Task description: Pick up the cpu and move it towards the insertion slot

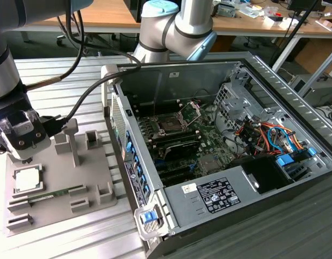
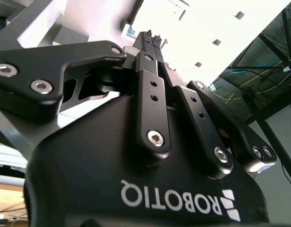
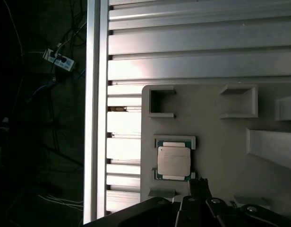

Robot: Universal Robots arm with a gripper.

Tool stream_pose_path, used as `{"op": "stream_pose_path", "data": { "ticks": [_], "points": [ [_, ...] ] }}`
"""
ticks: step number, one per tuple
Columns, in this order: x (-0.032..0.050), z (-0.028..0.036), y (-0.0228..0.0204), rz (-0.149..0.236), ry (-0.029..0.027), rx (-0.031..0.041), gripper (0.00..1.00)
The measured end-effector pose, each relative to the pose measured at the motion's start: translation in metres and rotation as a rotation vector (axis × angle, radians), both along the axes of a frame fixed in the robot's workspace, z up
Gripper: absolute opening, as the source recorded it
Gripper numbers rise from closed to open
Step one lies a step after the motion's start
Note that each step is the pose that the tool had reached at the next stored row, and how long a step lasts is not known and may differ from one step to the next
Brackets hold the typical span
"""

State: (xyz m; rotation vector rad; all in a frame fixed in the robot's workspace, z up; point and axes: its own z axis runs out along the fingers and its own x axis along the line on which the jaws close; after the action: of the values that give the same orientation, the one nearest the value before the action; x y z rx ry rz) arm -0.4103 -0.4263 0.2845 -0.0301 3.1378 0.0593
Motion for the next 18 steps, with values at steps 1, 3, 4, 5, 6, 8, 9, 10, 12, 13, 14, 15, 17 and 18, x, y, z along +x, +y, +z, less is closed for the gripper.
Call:
{"op": "stream_pose_path", "data": {
  "ticks": [1,3,4,5,6,8,9,10,12,13,14,15,17,18],
  "points": [
    [-0.0001,-0.0004,-0.0002,0.000,0.0000,0.0000,0.11],
    [-0.0003,-0.0020,-0.0007,0.000,0.0001,-0.0001,0.11],
    [-0.0003,-0.0024,-0.0008,0.000,0.0000,0.0000,0.11],
    [-0.0003,-0.0028,-0.0009,0.000,0.0000,0.0000,0.11],
    [-0.0003,-0.0033,-0.0010,0.000,0.0000,-0.0001,0.11],
    [-0.0003,-0.0040,-0.0011,0.000,0.0000,0.0000,0.11],
    [-0.0003,-0.0044,-0.0012,0.000,0.0001,-0.0001,0.11],
    [-0.0003,-0.0047,-0.0013,0.000,0.0000,-0.0001,0.11],
    [-0.0003,-0.0055,-0.0014,0.000,0.0000,0.0000,0.11],
    [-0.0003,-0.0058,-0.0016,0.000,0.0000,0.0000,0.11],
    [-0.0003,-0.0064,-0.0017,0.000,0.0000,0.0000,0.11],
    [-0.0003,-0.0068,-0.0018,0.000,-0.0001,0.0000,0.11],
    [-0.0004,-0.0076,-0.0020,0.000,0.0000,0.0000,0.11],
    [-0.0004,-0.0082,-0.0022,0.000,0.0000,0.0000,0.11]
  ]
}}
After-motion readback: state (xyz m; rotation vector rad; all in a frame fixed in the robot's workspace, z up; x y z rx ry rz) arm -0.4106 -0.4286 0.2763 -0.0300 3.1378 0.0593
